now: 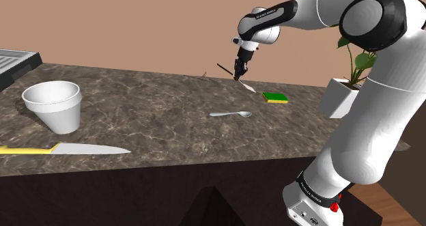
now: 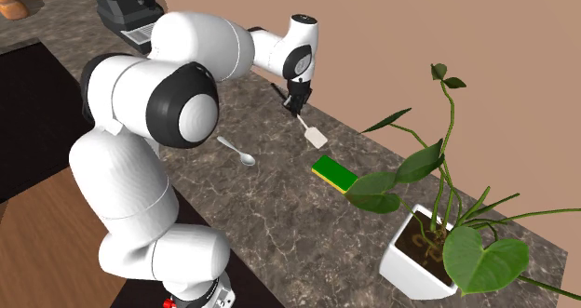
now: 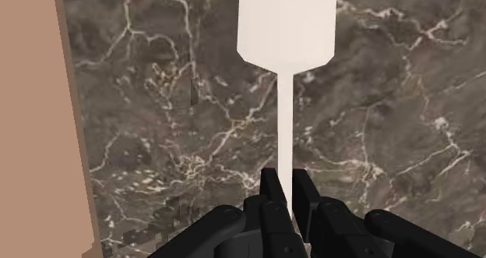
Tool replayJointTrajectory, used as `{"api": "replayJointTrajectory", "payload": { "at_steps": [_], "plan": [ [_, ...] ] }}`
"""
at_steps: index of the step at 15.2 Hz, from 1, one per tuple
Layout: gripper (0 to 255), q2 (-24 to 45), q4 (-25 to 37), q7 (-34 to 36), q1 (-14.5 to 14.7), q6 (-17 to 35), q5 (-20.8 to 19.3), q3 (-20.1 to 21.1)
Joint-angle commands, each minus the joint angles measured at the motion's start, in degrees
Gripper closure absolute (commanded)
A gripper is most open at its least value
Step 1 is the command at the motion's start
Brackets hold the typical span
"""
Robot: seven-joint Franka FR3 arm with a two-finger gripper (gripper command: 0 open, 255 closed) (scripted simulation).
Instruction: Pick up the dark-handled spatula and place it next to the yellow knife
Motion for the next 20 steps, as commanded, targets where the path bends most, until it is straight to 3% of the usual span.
{"api": "replayJointTrajectory", "payload": {
  "at_steps": [1, 11, 20],
  "plan": [
    [255, -0.7, 0.8, 0.3, 0.0, -1.5, -0.5, -0.1],
    [255, -1.7, 0.6, 12.9, 7.0, -1.0, -1.9, 4.9],
    [255, 2.0, 5.4, 24.1, 13.2, -1.5, -1.8, 9.6]
  ]
}}
